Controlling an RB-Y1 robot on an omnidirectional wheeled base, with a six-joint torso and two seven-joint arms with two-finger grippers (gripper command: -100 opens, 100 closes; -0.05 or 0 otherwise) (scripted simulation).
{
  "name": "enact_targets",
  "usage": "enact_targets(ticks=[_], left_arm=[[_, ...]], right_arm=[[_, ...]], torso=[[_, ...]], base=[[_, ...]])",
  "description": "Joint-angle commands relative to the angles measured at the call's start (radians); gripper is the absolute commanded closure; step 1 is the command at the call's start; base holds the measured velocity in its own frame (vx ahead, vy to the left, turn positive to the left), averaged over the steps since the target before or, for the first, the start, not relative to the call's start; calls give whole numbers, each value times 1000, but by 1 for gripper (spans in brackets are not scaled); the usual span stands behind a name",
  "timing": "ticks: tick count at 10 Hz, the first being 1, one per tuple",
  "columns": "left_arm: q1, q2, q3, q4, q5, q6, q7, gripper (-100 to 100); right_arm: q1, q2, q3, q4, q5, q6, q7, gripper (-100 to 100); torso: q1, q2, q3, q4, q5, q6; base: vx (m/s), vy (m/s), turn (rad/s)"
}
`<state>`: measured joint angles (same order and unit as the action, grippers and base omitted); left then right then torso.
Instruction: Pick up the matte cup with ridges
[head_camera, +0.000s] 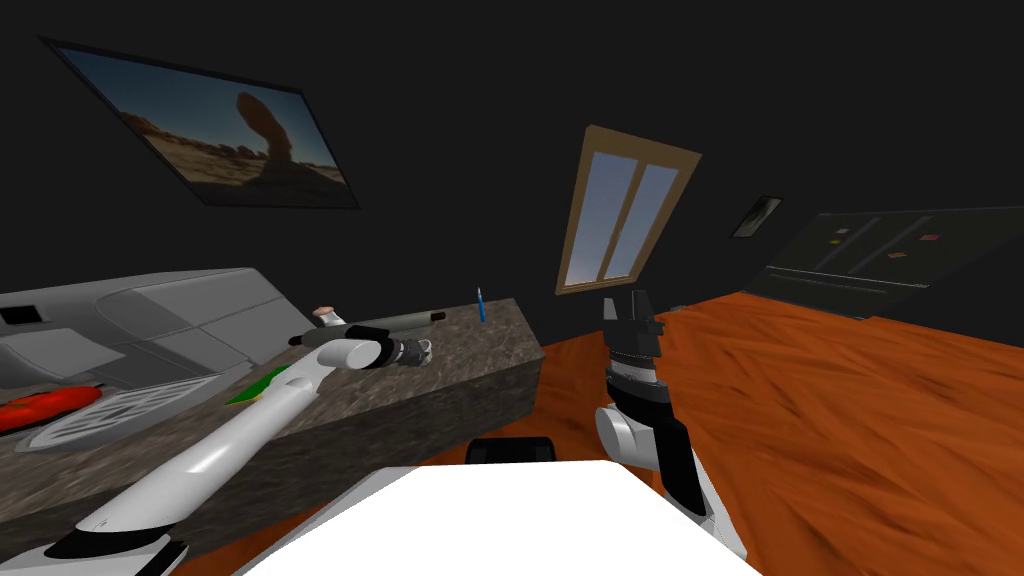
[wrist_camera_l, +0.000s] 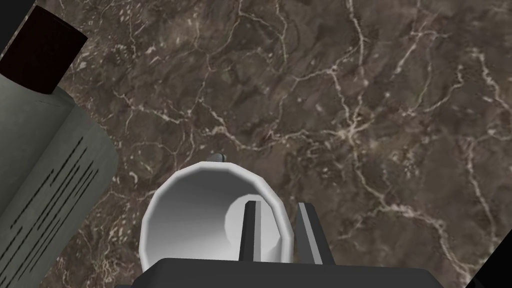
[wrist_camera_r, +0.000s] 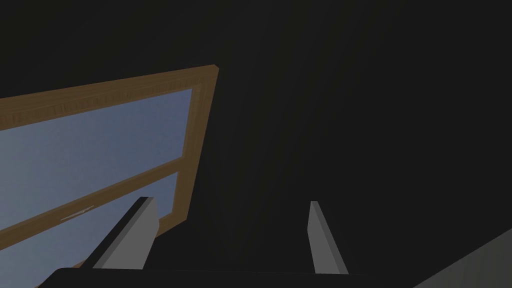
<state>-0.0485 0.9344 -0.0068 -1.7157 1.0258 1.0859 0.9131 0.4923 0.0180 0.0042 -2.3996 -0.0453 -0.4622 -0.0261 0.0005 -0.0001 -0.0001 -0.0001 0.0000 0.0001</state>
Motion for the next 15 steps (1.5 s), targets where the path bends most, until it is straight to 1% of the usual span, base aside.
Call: enact_targets(ticks=[1, 3, 4, 5, 6, 8, 9, 11, 12, 14, 15], left_arm=[[0, 0, 0, 0, 0, 0, 0, 100], [0, 0, 0, 0, 0, 0, 1, 100], [0, 0, 1, 0, 0, 0, 1, 0], [11, 20, -16, -46, -19, -2, 51, 100], [11, 20, -16, -46, -19, -2, 60, 100], [23, 42, -32, -97, -41, -3, 123, 100], [23, 42, -32, -97, -41, -3, 131, 100], [36, 63, -49, -148, -62, -4, 194, 100], [36, 63, -49, -148, -62, -4, 201, 100], [48, 85, -66, -199, -83, -6, 266, 100], [48, 85, -66, -199, -83, -6, 271, 100]], right_arm=[[0, 0, 0, 0, 0, 0, 0, 0], [0, 0, 0, 0, 0, 0, 0, 0], [0, 0, 0, 0, 0, 0, 0, 0], [0, 0, 0, 0, 0, 0, 0, 0], [0, 0, 0, 0, 0, 0, 0, 0], [0, 0, 0, 0, 0, 0, 0, 0], [0, 0, 0, 0, 0, 0, 0, 0], [0, 0, 0, 0, 0, 0, 0, 0], [0, 0, 0, 0, 0, 0, 0, 0], [0, 0, 0, 0, 0, 0, 0, 0], [0, 0, 0, 0, 0, 0, 0, 0]], torso=[[0, 0, 0, 0, 0, 0], [0, 0, 0, 0, 0, 0], [0, 0, 0, 0, 0, 0], [0, 0, 0, 0, 0, 0], [3, 1, 0, 0, 0, 1], [4, 1, 1, 0, 0, 1], [3, 1, 1, 0, 0, 1], [2, 1, 1, 1, 0, 1], [2, 1, 1, 1, 0, 2], [2, 1, 1, 1, -1, 2], [2, 1, 1, 1, -1, 2]], base=[[0, 0, 0], [0, 0, 0], [0, 0, 0], [-17, 62, -102], [-21, 80, -67], [-13, 58, -46], [-11, 39, -29], [-14, 47, -53], [-11, 38, -30], [-9, 45, -48], [-16, 40, -27]])
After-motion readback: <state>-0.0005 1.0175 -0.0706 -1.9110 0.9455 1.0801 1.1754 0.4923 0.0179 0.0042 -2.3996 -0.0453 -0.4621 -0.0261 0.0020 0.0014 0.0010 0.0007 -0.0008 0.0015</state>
